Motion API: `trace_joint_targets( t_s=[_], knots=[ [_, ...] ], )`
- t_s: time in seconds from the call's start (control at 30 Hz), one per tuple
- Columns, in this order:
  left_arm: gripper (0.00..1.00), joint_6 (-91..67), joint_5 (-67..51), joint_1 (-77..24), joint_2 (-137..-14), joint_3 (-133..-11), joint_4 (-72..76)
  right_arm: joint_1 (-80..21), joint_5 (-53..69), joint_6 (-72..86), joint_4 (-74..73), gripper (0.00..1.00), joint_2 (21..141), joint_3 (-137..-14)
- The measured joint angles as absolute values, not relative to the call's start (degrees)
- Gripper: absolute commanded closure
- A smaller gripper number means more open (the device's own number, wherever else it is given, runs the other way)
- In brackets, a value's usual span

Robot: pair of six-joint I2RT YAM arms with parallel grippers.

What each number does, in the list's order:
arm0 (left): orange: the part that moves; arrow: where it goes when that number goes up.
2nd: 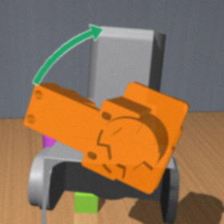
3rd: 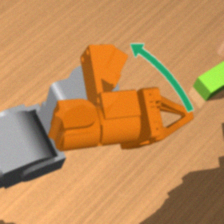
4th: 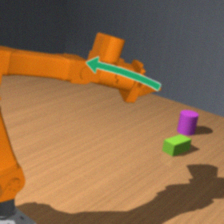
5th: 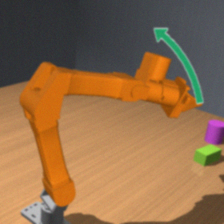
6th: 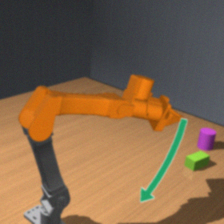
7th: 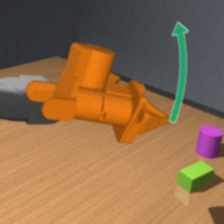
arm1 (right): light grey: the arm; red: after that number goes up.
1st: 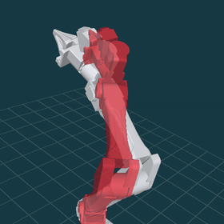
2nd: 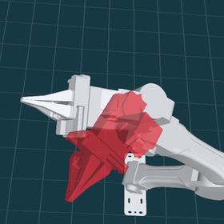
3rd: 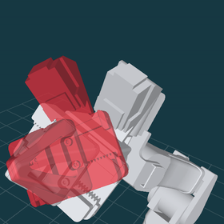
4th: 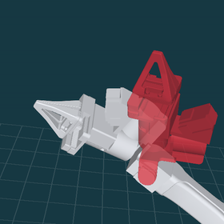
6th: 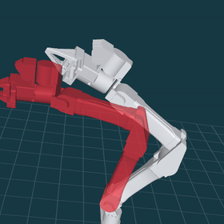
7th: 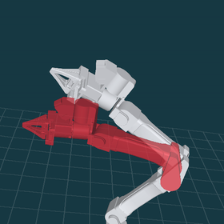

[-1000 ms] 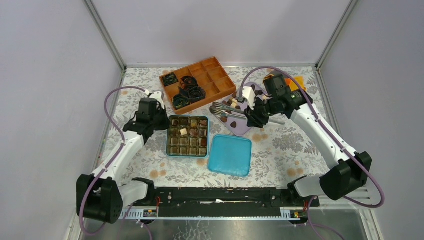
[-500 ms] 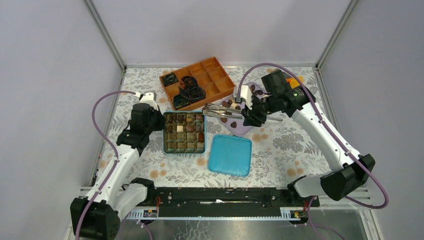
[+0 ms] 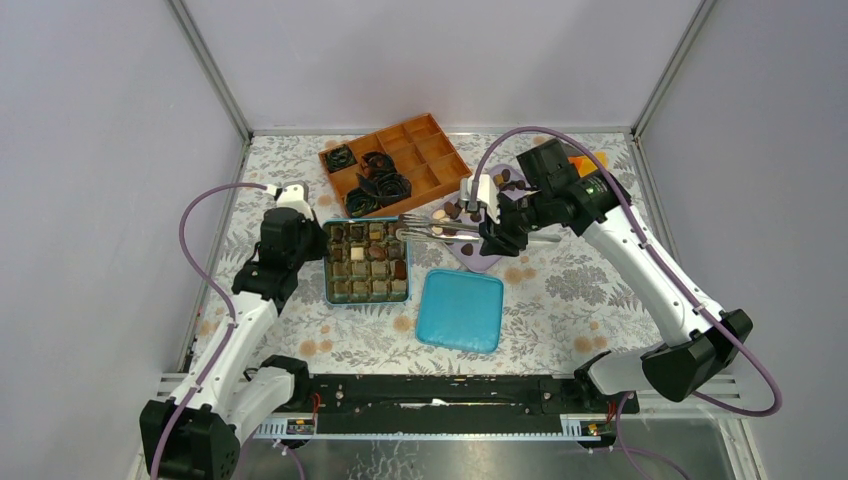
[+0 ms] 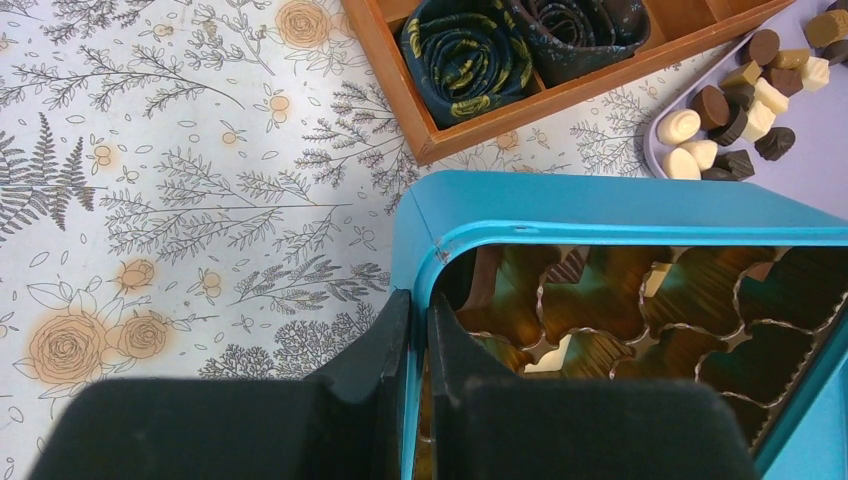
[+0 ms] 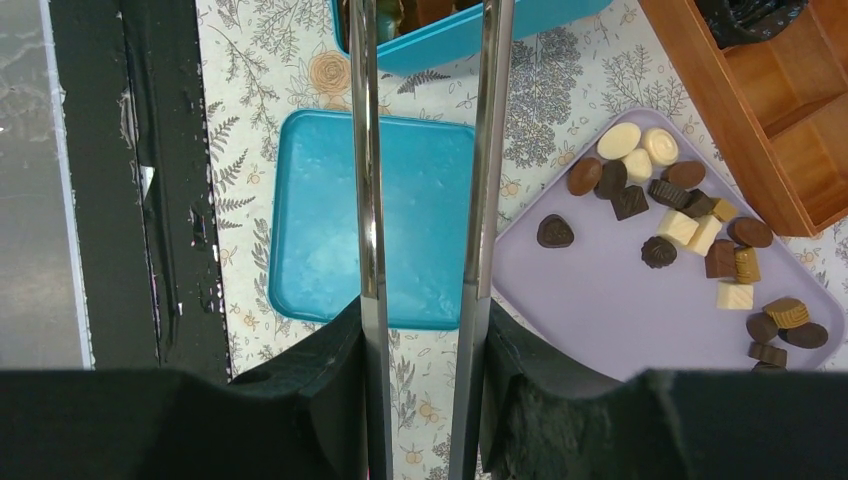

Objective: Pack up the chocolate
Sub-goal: Place the fake chocolate in the packing box.

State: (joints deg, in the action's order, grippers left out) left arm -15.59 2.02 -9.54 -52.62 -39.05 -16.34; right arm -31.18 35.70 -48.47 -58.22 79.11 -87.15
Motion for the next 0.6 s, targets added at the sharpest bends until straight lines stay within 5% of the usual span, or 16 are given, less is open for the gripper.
trace_joint_targets(
  t_s=[0.6],
  knots=[
    [1.00,-15.9,2.6,-9.5,-51.9,-38.7,-16.2,-33.0,36.7,-49.1,-58.6,0.98,79.1,-87.2]
  ],
)
